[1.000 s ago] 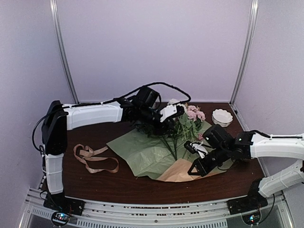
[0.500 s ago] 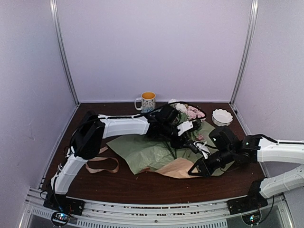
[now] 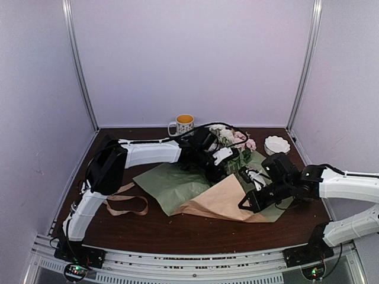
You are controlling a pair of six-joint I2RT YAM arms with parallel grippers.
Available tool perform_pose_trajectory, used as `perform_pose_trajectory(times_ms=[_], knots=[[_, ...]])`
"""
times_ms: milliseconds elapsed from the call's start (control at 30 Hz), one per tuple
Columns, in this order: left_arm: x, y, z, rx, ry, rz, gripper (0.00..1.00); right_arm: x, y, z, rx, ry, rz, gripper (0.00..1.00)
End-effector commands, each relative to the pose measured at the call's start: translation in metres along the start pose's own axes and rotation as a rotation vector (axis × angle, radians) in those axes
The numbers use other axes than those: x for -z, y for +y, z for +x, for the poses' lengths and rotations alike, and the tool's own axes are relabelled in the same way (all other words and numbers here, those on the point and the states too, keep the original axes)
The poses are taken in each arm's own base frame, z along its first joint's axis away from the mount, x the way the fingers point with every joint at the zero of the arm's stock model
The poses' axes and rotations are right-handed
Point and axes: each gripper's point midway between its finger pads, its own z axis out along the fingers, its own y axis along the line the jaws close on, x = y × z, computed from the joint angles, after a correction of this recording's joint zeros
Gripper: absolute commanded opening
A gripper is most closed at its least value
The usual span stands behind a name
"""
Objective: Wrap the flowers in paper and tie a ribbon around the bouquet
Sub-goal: Fold the one-fourth-folded wrapping paper at the center of the board.
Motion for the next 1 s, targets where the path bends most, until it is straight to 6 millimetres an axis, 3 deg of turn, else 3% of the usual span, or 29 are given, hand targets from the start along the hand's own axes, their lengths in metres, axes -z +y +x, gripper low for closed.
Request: perform_pose_trajectory(times_ms=[0,200,400,467,567,700,833,900,967], knots=[[0.030,0.005,-0.026,0.002,-0.086,-0.008,0.46,0.006,-0.020,-0.045,-0.022,-0.122,0.100,0.00],[0.052,0.025,-0.031,0.044,-0.129,-0.048,0.48,0.000,-0.049,-0.062,-0.028,-0.104,0.199,0.00],[0.125,0.045,-0.061,0.025,-0.246,-0.252,0.57,-0.018,-0.070,-0.064,-0.035,-0.047,0.227,0.00],[0.142,0.052,-0.055,0.031,-0.226,-0.324,0.57,-0.024,-0.072,-0.068,-0.036,-0.041,0.221,0.00],[0.159,0.033,-0.042,-0.039,-0.212,-0.313,0.56,-0.033,-0.074,-0.072,-0.036,-0.031,0.210,0.00],[0.155,-0.029,-0.001,-0.154,-0.159,-0.118,0.53,-0.042,-0.080,-0.075,-0.048,-0.014,0.217,0.00],[0.127,-0.078,0.051,-0.308,0.053,-0.055,0.52,-0.051,-0.088,-0.074,-0.062,0.006,0.228,0.00],[0.114,-0.079,0.072,-0.333,0.142,-0.075,0.52,-0.054,-0.088,-0.076,-0.061,0.009,0.224,0.00],[0.106,-0.066,0.088,-0.316,0.207,-0.123,0.52,-0.056,-0.088,-0.079,-0.062,0.008,0.223,0.00]])
